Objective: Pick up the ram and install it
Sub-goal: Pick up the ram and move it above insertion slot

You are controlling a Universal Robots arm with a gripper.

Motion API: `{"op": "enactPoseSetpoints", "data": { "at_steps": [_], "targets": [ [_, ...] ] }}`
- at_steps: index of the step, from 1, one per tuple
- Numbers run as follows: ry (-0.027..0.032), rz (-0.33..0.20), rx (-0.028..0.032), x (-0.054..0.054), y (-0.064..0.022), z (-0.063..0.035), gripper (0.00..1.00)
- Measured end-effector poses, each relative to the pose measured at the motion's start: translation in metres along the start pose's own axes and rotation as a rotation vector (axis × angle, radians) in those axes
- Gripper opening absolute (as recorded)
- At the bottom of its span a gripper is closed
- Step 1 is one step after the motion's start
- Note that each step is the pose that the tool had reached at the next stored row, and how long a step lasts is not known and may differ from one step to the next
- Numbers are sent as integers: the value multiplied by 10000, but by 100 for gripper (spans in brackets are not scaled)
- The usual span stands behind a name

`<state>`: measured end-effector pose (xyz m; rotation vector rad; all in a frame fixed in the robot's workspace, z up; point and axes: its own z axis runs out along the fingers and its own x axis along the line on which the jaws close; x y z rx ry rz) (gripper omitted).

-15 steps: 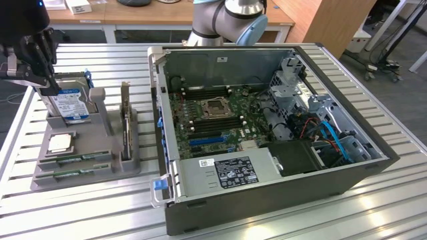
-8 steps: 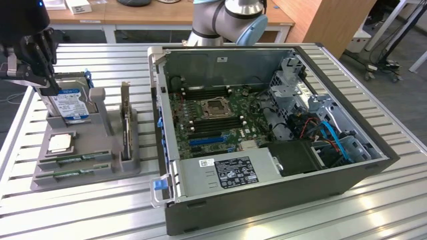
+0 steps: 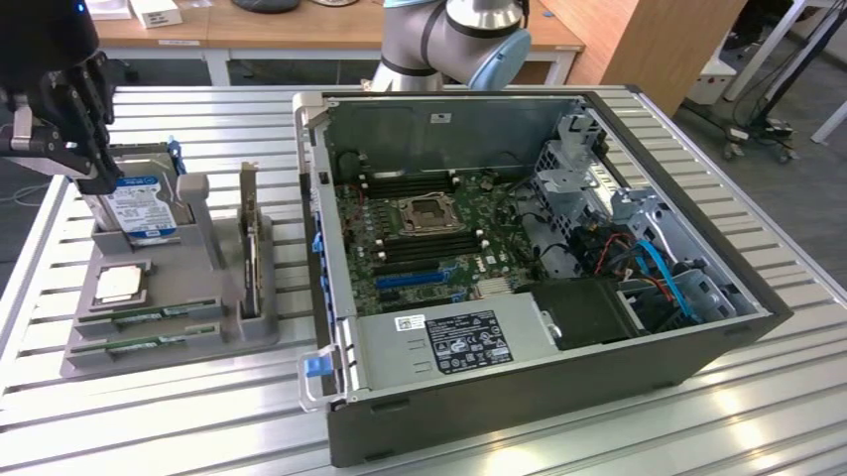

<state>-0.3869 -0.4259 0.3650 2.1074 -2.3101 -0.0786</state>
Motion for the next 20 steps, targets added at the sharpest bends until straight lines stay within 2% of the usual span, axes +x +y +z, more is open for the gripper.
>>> {"op": "enactPoseSetpoints", "data": {
  "at_steps": [6,8,9,12,20],
  "targets": [
    [0,0,0,0,0,0,24],
    [0,0,1,0,0,0,25],
    [0,0,0,0,0,0,31],
    [-2,1,1,2,0,1,31],
    [0,0,0,89,-8,-2,31]
  ]
}}
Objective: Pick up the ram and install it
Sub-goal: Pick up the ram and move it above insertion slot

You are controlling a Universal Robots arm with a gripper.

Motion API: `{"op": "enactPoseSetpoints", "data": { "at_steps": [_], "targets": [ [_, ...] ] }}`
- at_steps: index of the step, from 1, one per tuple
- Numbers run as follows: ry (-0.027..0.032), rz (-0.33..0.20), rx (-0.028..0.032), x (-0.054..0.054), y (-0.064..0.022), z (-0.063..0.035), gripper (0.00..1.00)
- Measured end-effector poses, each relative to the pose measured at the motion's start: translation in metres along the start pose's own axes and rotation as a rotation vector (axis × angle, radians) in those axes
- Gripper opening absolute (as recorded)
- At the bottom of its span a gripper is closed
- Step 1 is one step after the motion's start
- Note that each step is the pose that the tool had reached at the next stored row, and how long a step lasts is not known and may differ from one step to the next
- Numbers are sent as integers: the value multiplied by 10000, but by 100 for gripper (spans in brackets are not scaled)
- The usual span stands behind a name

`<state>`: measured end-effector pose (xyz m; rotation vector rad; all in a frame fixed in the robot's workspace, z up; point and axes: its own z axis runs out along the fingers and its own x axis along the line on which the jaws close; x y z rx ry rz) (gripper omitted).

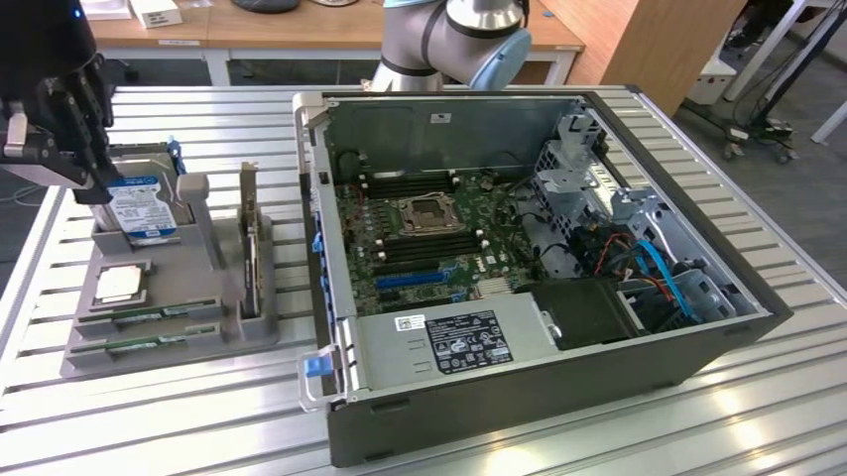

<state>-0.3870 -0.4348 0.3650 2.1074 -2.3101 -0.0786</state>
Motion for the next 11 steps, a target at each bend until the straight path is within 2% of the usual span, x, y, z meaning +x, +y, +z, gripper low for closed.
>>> {"op": "enactPoseSetpoints", "data": {
  "at_steps": [6,11],
  "targets": [
    [0,-1,0,55,-5,-1,31],
    [-1,0,1,61,-5,16,31]
  ]
}}
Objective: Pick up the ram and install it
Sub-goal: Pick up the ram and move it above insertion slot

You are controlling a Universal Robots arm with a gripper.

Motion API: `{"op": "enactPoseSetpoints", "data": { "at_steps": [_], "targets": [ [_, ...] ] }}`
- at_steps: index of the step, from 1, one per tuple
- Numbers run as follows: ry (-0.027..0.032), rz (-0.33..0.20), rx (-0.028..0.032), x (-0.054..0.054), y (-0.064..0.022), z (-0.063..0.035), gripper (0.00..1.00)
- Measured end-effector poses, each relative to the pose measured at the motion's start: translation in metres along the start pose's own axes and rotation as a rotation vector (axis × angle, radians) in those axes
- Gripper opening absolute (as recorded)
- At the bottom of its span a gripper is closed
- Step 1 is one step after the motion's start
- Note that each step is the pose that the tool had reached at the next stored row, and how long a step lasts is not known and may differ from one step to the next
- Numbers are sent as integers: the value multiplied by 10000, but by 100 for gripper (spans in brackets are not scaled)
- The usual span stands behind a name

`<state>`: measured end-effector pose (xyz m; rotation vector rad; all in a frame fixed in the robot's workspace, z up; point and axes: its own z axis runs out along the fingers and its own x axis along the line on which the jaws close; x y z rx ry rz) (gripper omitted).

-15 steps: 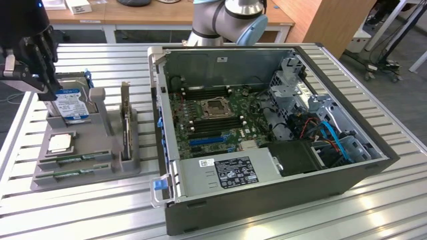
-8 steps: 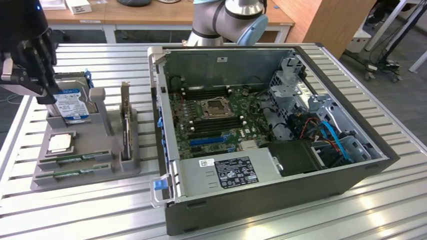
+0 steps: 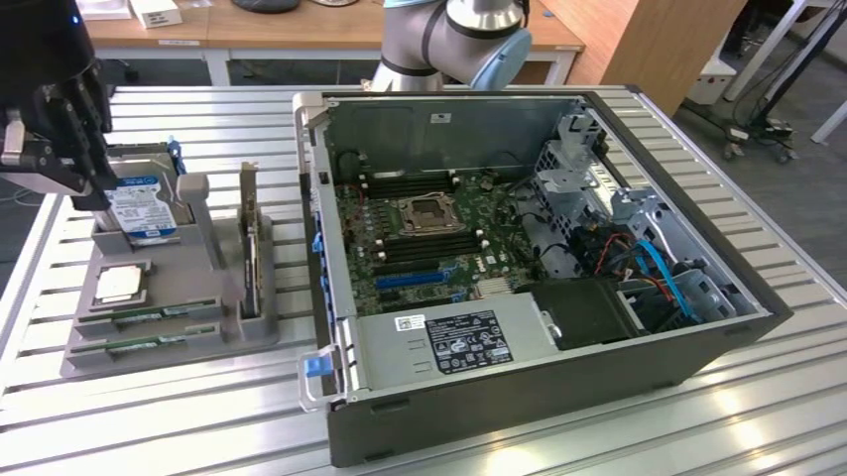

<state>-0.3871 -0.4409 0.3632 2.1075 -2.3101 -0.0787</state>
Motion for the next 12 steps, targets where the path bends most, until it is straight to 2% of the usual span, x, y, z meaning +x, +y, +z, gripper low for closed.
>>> {"op": "enactPoseSetpoints", "data": {
  "at_steps": [6,12],
  "targets": [
    [1,0,0,2,-3,66,31],
    [1,0,0,2,-3,71,31]
  ]
}}
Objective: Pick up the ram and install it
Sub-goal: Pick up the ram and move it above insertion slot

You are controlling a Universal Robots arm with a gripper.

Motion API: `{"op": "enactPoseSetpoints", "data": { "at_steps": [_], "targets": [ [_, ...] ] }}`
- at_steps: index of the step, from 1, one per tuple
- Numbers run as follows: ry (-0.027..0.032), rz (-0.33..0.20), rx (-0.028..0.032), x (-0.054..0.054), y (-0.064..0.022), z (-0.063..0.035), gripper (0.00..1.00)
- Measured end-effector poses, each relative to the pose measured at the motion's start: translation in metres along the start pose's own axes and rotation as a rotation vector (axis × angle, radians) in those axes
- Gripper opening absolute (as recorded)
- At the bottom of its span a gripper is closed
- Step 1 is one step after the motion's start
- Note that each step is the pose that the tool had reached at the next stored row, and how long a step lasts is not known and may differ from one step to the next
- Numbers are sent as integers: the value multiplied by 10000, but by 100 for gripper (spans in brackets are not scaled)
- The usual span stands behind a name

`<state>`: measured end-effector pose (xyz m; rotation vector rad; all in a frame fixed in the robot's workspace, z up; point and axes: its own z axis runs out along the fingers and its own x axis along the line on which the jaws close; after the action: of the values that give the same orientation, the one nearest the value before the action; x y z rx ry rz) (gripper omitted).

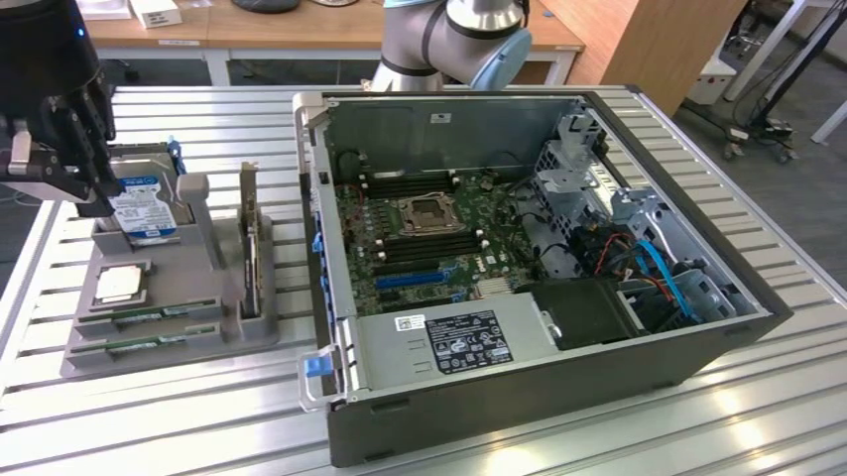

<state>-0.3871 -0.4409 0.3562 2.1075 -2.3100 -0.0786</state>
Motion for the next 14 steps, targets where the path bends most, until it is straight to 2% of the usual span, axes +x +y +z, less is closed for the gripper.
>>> {"op": "enactPoseSetpoints", "data": {
  "at_steps": [14],
  "targets": [
    [0,0,0,3,-5,104,31]
  ]
}}
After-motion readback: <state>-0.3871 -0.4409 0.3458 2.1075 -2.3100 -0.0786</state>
